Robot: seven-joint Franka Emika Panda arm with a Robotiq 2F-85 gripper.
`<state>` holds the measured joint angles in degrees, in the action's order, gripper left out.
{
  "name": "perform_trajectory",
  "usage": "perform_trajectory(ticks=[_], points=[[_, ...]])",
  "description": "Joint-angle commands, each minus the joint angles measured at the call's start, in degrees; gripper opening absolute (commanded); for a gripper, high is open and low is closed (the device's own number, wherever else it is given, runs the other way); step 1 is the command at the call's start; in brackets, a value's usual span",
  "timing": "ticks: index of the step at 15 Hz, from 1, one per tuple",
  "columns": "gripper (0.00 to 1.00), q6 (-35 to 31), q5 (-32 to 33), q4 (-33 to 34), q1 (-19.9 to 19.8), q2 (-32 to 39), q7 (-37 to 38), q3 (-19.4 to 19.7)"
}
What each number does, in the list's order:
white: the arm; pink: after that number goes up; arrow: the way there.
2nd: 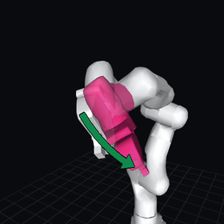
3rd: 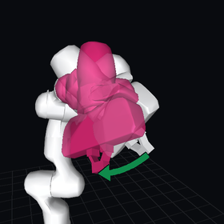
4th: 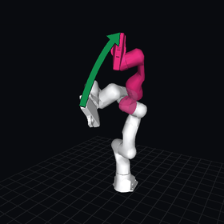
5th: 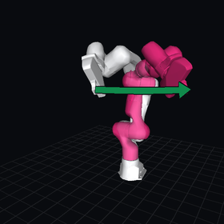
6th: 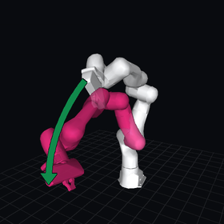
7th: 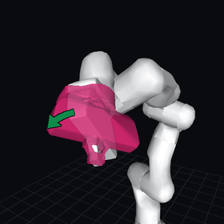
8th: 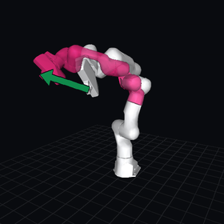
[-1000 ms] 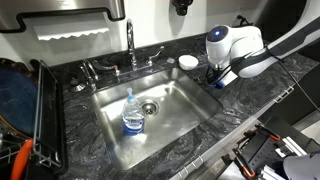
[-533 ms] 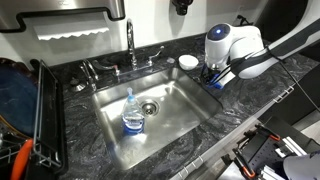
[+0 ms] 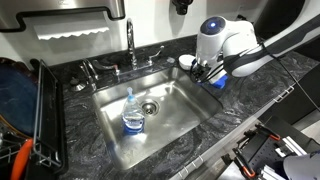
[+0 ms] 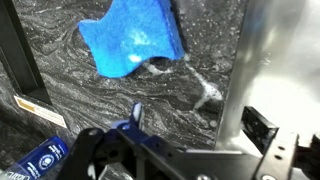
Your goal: Move the sponge the sponge to the right
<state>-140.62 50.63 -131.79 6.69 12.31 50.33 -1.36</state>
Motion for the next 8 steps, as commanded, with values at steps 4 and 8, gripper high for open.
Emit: perform_trajectory(ticks=[4,8], points=[[1.00,16.57,-0.11,5.55,5.38,0.78,3.04,-2.30],[1.00,30.92,-1.08,9.65,8.72,0.57,4.75,-5.53]])
